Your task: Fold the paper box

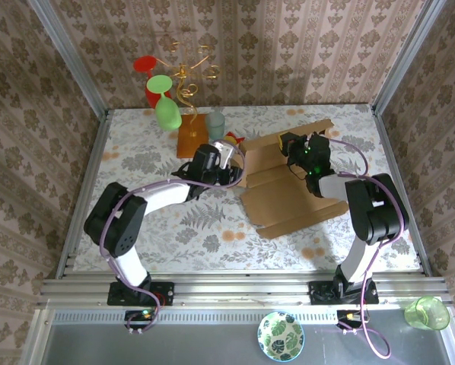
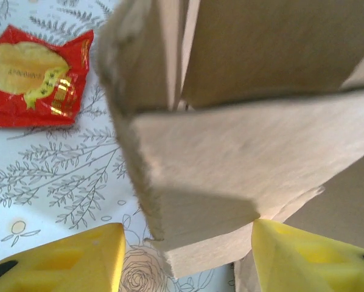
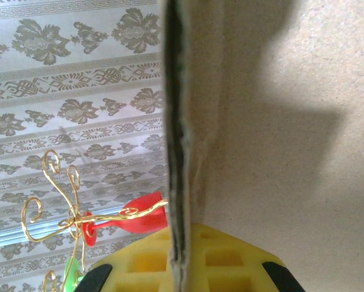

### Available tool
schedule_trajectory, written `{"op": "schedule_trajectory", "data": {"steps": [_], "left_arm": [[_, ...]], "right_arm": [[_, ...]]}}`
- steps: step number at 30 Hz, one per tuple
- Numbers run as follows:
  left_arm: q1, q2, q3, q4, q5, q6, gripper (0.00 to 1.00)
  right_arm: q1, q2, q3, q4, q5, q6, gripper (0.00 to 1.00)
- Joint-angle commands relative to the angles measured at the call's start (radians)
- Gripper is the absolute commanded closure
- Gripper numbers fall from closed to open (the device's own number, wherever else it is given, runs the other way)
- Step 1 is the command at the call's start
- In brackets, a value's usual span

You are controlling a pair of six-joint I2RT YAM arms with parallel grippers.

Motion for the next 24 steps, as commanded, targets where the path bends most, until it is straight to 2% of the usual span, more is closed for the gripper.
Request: {"op": "schedule_trajectory", "data": {"steps": [1, 7, 13, 20, 24], "left_arm": [[0.004, -0.043, -0.016, 0.026, 0.047, -0.040, 0.42], [0.030, -0.023, -0.036, 0.078, 0.129, -0.104, 0.41], [0.055, -0.009, -0.048, 0.131, 0.214, -0.125, 0.41], [0.062, -0.001, -0.050, 0.168, 0.267, -0.077, 0.46], [0.083, 0.020, -0.039, 0.185, 0.351, -0.032, 0.52]], "right_arm": [[0.000, 0.012, 0.010, 0.054, -0.016, 0.011, 1.00], [0.006, 0.042, -0.012, 0.129, -0.005, 0.034, 1.00], [0.009, 0.042, -0.023, 0.127, -0.007, 0.031, 1.00], [0.009, 0.048, -0.015, 0.128, -0.009, 0.037, 1.00], [0.010, 0.046, -0.016, 0.129, -0.011, 0.036, 1.00]]}}
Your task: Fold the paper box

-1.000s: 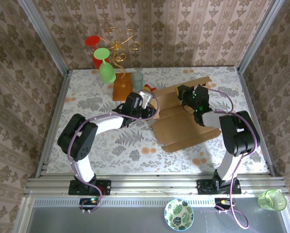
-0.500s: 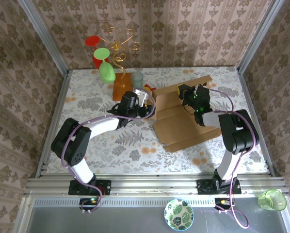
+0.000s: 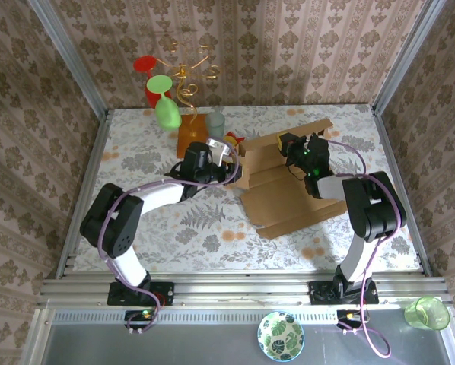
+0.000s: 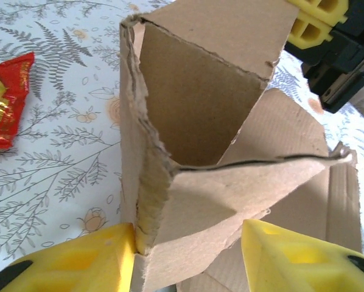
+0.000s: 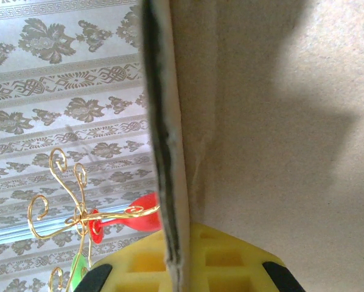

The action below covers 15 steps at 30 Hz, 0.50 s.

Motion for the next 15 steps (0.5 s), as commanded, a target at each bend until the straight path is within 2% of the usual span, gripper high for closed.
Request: {"op": "schedule_trajectory", "data": {"steps": [1, 6, 10, 15], "left_arm": [[0.017, 0.030, 0.016, 0.031, 0.102, 0.062, 0.53], [0.008, 0.050, 0.044, -0.023, 0.098, 0.111, 0.53], [-0.006, 0.052, 0.032, -0.003, 0.042, 0.103, 0.49], [-0.043, 0.057, 0.033, 0.003, -0.032, 0.100, 0.48]], "right_arm": [[0.008, 0.016, -0.004, 0.053, -0.012, 0.010, 1.00], [0.009, 0.016, 0.000, 0.055, -0.006, 0.011, 1.00], [0.012, 0.016, -0.005, 0.068, 0.000, 0.013, 1.00], [0.018, 0.028, -0.022, 0.116, 0.014, 0.023, 1.00]]}}
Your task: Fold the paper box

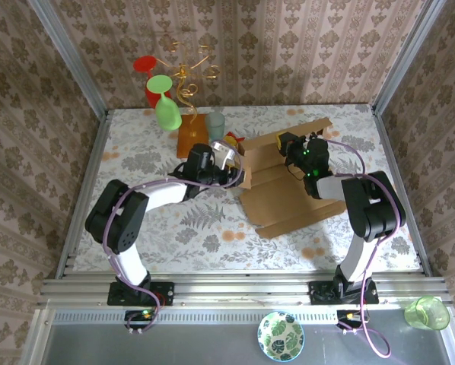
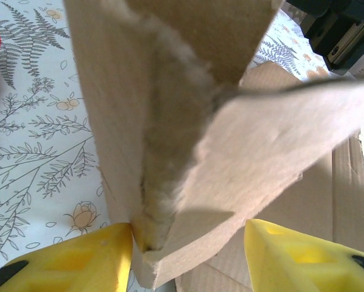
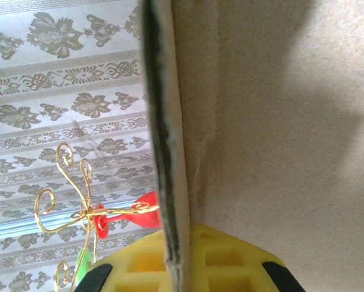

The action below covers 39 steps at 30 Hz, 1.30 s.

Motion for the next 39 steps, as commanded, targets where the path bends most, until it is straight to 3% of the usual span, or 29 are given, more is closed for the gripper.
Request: {"op": "schedule_trajectory", "data": {"steps": [1, 8, 14, 23, 34, 39], "left_arm": [[-0.027, 0.013, 0.023, 0.014, -0.066, 0.024, 0.48], [-0.049, 0.007, 0.022, -0.008, -0.235, 0.024, 0.50], [-0.063, 0.030, 0.047, -0.021, -0.312, 0.025, 0.45], [-0.093, 0.067, 0.074, 0.024, -0.362, 0.007, 0.47], [-0.140, 0.115, 0.115, 0.017, -0.614, -0.006, 0.45], [-0.139, 0.142, 0.131, 0.026, -0.657, -0.019, 0.50]], "right_arm": [[0.011, 0.026, -0.018, 0.080, 0.015, 0.021, 1.00], [0.014, 0.030, -0.018, 0.076, 0.016, 0.023, 1.00], [0.014, 0.031, -0.016, 0.069, 0.015, 0.025, 1.00], [0.017, 0.034, -0.013, 0.061, 0.017, 0.029, 1.00], [0.037, 0.053, -0.016, 0.092, 0.036, 0.046, 1.00], [0.036, 0.068, -0.019, 0.110, 0.035, 0.043, 1.00]]}}
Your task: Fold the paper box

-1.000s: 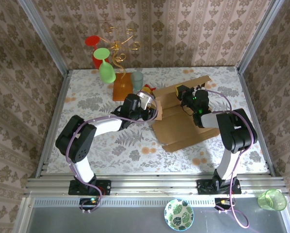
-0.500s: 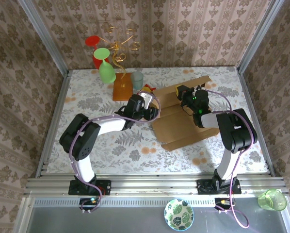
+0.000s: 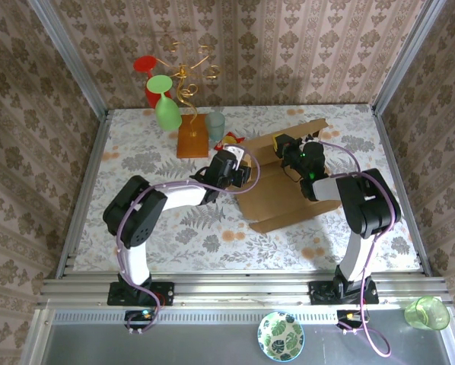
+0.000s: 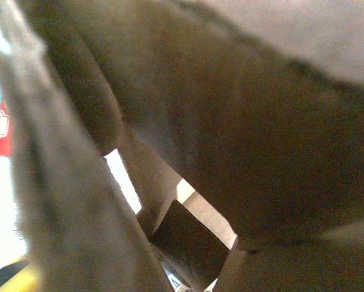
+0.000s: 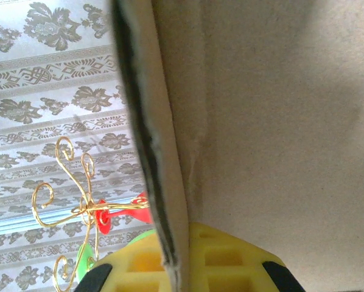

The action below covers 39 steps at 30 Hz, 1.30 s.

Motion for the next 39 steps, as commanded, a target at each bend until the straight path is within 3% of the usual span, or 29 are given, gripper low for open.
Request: {"op": "schedule_trajectory", "data": {"steps": [1, 11, 27, 38, 39], "left_arm": [[0.004, 0.022, 0.036, 0.020, -0.095, -0.018, 0.50], [0.004, 0.062, 0.075, 0.011, -0.139, -0.033, 0.55], [0.006, 0.093, 0.111, -0.002, -0.197, -0.055, 0.99], [-0.002, 0.109, 0.156, -0.121, -0.309, -0.064, 1.00], [-0.002, 0.109, 0.152, -0.117, -0.312, -0.064, 0.95]], "right_arm": [[0.006, 0.028, -0.011, 0.038, 0.011, 0.019, 1.00], [0.007, 0.035, -0.005, 0.039, 0.019, 0.032, 1.00], [0.027, 0.048, 0.031, 0.006, 0.045, 0.050, 1.00], [0.056, 0.022, 0.052, -0.064, 0.113, 0.077, 1.00], [0.059, 0.022, 0.057, -0.070, 0.114, 0.078, 1.00]]}}
